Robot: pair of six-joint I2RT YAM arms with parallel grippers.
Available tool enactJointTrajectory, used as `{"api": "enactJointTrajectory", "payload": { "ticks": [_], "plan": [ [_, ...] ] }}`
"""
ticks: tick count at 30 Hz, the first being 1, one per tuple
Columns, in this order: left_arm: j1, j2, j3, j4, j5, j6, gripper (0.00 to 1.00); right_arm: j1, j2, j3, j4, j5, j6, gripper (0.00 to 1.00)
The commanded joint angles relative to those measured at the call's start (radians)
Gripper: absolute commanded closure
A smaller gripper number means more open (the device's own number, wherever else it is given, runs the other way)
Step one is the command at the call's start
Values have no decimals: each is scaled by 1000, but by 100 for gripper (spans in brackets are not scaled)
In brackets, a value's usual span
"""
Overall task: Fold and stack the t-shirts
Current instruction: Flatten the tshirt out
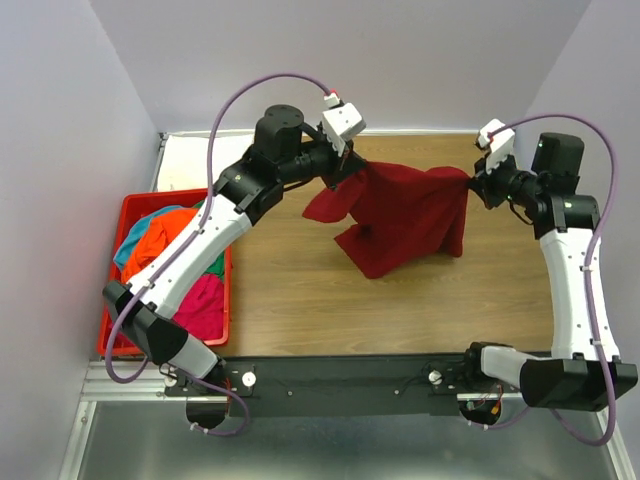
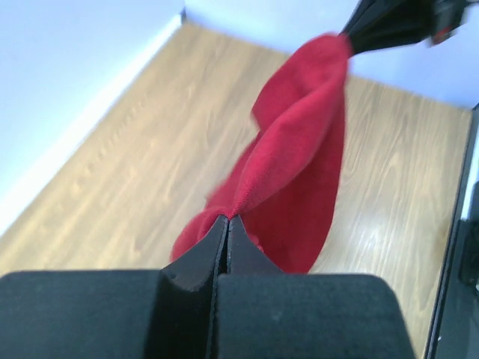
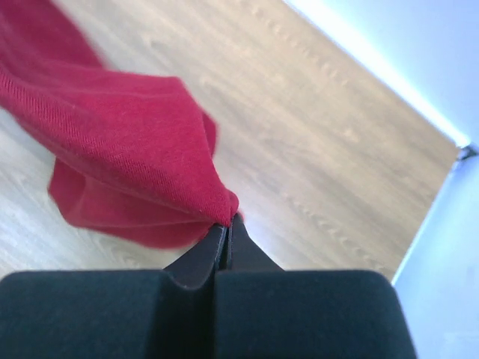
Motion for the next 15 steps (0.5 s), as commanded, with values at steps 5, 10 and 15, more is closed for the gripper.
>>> {"api": "enactJointTrajectory", "payload": {
  "ticks": [5, 10, 15],
  "plan": [
    [-119, 45, 245, -152, 103, -23, 100, -5, -30, 205, 19, 28, 85, 100],
    [-257, 140, 488, -269, 16, -9, 100, -5, -61, 268, 34, 86, 114, 99],
    [-323, 185, 658, -299, -38, -23, 100, -5, -86, 341, 57, 192, 131, 99]
  ]
}}
